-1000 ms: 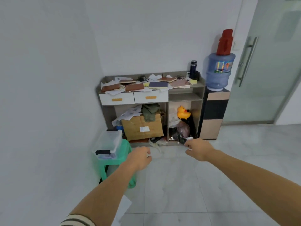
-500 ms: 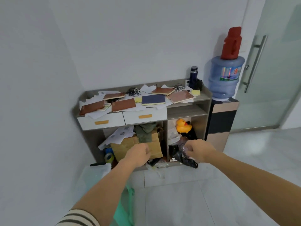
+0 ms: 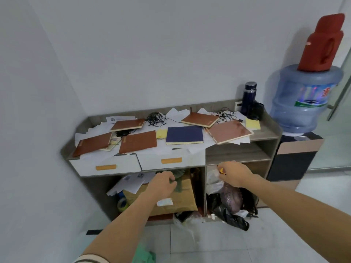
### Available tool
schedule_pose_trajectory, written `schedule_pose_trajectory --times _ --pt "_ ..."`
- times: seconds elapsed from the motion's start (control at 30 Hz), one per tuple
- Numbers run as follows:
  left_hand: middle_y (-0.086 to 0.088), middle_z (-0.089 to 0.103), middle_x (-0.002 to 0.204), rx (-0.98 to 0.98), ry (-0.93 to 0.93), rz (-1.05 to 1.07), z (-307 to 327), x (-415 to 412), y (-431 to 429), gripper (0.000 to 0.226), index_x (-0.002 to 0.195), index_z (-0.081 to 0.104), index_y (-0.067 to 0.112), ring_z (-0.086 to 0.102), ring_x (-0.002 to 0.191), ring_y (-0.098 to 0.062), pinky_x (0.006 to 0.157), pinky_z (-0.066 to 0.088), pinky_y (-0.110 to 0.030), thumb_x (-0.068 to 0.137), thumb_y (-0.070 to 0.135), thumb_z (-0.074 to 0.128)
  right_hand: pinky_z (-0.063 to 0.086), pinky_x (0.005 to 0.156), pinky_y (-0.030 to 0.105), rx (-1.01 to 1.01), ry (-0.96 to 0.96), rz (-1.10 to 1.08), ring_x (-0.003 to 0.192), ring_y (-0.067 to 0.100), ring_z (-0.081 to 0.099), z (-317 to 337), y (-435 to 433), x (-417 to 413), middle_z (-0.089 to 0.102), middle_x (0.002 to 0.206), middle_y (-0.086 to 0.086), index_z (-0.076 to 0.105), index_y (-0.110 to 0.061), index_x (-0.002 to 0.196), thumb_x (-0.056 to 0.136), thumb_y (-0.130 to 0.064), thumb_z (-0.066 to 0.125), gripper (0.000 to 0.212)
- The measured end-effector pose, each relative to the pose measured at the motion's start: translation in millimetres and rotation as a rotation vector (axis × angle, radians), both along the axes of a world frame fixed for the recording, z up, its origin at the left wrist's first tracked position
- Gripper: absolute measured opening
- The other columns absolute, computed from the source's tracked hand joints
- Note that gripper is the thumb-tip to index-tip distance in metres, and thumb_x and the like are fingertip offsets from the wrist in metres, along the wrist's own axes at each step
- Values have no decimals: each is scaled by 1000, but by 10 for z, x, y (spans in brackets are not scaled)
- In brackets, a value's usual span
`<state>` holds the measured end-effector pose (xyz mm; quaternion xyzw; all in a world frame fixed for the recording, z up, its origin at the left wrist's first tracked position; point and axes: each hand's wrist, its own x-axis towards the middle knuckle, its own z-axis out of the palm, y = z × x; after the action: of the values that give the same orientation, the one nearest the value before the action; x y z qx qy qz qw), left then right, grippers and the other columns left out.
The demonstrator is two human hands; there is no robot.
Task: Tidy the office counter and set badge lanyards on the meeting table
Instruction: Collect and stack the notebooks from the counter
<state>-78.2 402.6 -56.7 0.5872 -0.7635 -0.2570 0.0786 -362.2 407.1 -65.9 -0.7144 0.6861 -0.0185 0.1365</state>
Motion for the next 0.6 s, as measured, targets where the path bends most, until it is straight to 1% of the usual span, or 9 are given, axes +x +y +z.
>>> schedule_pose_trajectory --times 0.07,0.17,0.2,0.27,0.33,0.37,0.43,0.5,0.6 --pt "-12 65 85 54 61 97 -75 -18 -409 18 106 59 13 50 65 -18 60 40 -28 97 27 52 46 92 35 10 15 32 117 24 56 -26 -565 -29 61 129 -1 55 -27 130 94 -37 51 38" --pt "0 57 78 98 104 170 -130 34 -588 18 104 61 13 48 64 -11 56 38 -22 96 27 54 46 93 35 2 36 67 117 22 55 -45 -828 35 60 130 -3 55 -28 131 95 -37 50 37" --pt "2 57 78 127 134 220 -202 67 -799 16 101 61 13 50 65 -10 56 39 -20 96 26 54 46 93 35 -14 36 94 118 21 56 -88 -1099 71 60 130 -4 55 -28 130 95 -38 50 37" --pt "-2 62 79 177 210 311 -307 107 -1102 12 96 62 12 55 67 -11 58 44 -20 96 22 55 47 92 35 -34 27 122 116 20 56 -133 -1461 141 61 129 -4 54 -28 131 95 -37 50 37" --pt "-7 65 82 244 295 398 -453 134 -1390 14 98 64 8 59 70 -18 63 49 -24 96 18 55 49 93 36 -47 13 129 116 21 57 -159 -1774 236 61 129 -2 52 -27 133 96 -36 49 39" --pt "-9 63 83 281 346 436 -524 137 -1503 14 99 62 5 58 71 -21 63 49 -26 96 16 55 49 93 37 -68 10 124 115 21 58 -203 -1907 267 60 129 -1 51 -26 134 96 -35 48 39" --pt "-14 59 80 372 457 529 -658 125 -1734 14 100 60 1 55 67 -23 57 47 -25 97 14 53 49 92 39 -107 36 125 115 23 56 -277 -2164 331 58 128 1 49 -25 137 98 -34 45 40" --pt "-16 63 81 464 568 664 -790 98 -2008 16 103 59 0 57 63 -21 54 50 -24 98 14 53 48 93 39 -142 54 123 120 24 50 -302 -2432 382 53 131 2 46 -24 139 99 -34 44 42" --pt "-18 68 90 575 749 897 -1018 66 -2441 22 111 55 2 64 66 -24 57 55 -32 98 20 53 44 99 38 -190 95 152 131 25 40 -354 -2852 443 45 142 3 43 -23 143 99 -38 46 47"
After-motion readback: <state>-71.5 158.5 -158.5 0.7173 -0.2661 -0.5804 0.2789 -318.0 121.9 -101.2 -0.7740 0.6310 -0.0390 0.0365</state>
